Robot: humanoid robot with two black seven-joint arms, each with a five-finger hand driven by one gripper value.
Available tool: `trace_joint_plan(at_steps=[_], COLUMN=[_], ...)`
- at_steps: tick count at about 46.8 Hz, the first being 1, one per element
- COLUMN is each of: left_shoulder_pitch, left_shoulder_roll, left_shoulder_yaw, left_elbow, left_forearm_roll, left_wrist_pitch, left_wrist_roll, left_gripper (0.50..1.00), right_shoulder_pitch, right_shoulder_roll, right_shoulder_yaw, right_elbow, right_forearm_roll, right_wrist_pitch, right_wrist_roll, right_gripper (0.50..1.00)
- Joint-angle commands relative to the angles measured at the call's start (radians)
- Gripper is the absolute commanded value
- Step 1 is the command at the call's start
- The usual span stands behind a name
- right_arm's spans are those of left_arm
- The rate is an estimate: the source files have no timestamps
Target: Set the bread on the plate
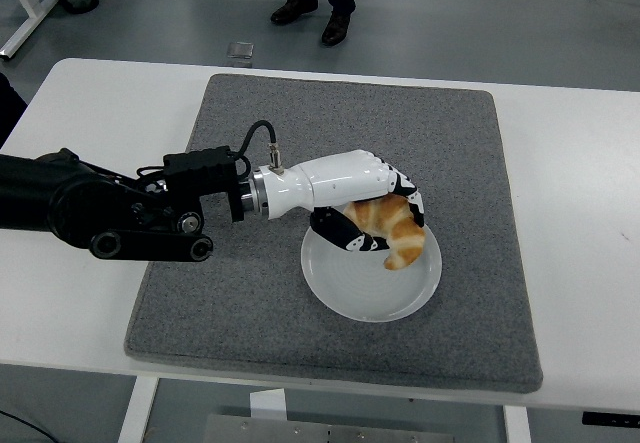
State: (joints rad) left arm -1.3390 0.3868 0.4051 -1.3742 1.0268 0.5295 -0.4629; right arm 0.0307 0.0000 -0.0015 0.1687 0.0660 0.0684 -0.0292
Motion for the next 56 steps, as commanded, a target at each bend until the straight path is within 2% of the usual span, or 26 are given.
trace_joint_plan(at_steps=[1,14,39,56], left_shoulder_pitch=[0.021,0.08,0.158,0.169], left_shoulder_roll=[-0.022,-0.075,-0.078,-0.078], left_shoulder_yaw=[0.001,0.001,0.0,-0.003], left_elbow=[0.029,0.103,0.17,0.185], left_forearm_roll=[0.006,0.004,0.004,0.001], left_wrist_pitch=[0.009,0.014,0.014,0.017], left_wrist_roll=[-0.013,-0.017,-0.026,-0.026], left_gripper=[0.5,0.5,0.5,0.5], right_shoulder_pitch=[0.0,0.0,0.0,0.0], right_shoulder_roll=[0.0,0.0,0.0,0.0], right_shoulder_yaw=[0.0,0.0,0.0,0.0], right_elbow=[0.0,-0.001,-0.003,-0.003], right_forearm_roll=[0.0,0.0,0.0,0.0], right_wrist_pitch=[-0.001,0.001,-0.001,-0.001], right_wrist_roll=[0.0,0.0,0.0,0.0], right_gripper=[0.952,0.952,0.952,0.954])
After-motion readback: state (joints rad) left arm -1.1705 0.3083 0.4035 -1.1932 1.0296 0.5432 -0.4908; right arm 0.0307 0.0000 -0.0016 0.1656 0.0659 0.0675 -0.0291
